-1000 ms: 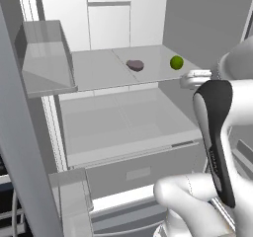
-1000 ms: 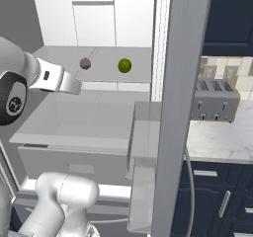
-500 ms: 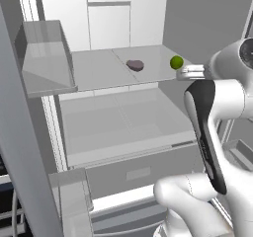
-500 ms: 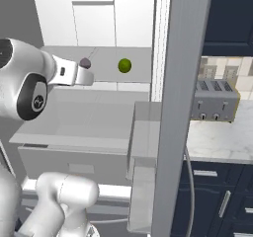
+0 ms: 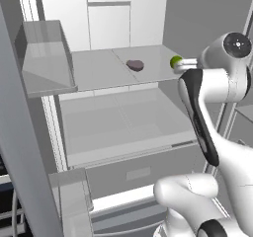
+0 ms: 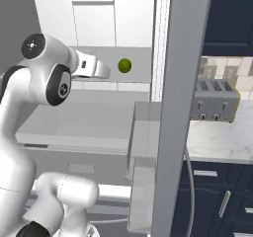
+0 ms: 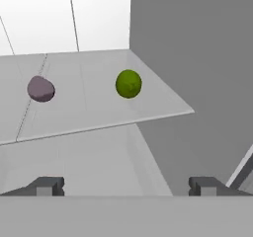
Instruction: Gather the eggplant and lime from the fridge and place them on a tray on the dining counter. Then gather the chicken drumsticks from the fridge and place them on the other tray.
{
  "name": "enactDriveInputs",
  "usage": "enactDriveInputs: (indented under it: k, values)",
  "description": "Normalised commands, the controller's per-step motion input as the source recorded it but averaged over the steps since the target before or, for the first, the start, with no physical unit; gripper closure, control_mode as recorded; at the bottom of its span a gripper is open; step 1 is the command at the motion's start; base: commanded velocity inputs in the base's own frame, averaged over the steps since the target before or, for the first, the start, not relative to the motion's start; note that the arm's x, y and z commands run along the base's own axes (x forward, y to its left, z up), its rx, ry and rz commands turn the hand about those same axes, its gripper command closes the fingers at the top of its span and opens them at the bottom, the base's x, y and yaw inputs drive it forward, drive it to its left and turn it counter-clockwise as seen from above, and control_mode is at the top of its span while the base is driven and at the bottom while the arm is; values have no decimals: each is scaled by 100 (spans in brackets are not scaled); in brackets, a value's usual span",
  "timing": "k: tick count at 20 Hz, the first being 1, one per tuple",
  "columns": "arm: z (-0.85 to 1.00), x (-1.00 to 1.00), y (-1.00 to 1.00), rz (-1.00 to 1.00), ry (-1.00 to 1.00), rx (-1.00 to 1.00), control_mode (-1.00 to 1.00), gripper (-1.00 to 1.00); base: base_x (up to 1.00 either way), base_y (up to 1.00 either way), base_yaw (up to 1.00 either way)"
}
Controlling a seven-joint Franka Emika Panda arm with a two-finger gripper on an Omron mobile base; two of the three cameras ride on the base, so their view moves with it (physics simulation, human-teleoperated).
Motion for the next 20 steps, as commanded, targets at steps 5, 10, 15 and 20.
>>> enactDriveInputs:
  k: [5,10,15,20]
  values:
    - [-2,58,-6,-4,11,0,-100,-100,0,0,0]
    - [-5,70,-18,-2,7,0,-100,-100,0,0,0]
    - [-10,63,-10,-1,3,0,-100,-100,0,0,0]
    - [-12,59,-9,0,3,0,-100,-100,0,0,0]
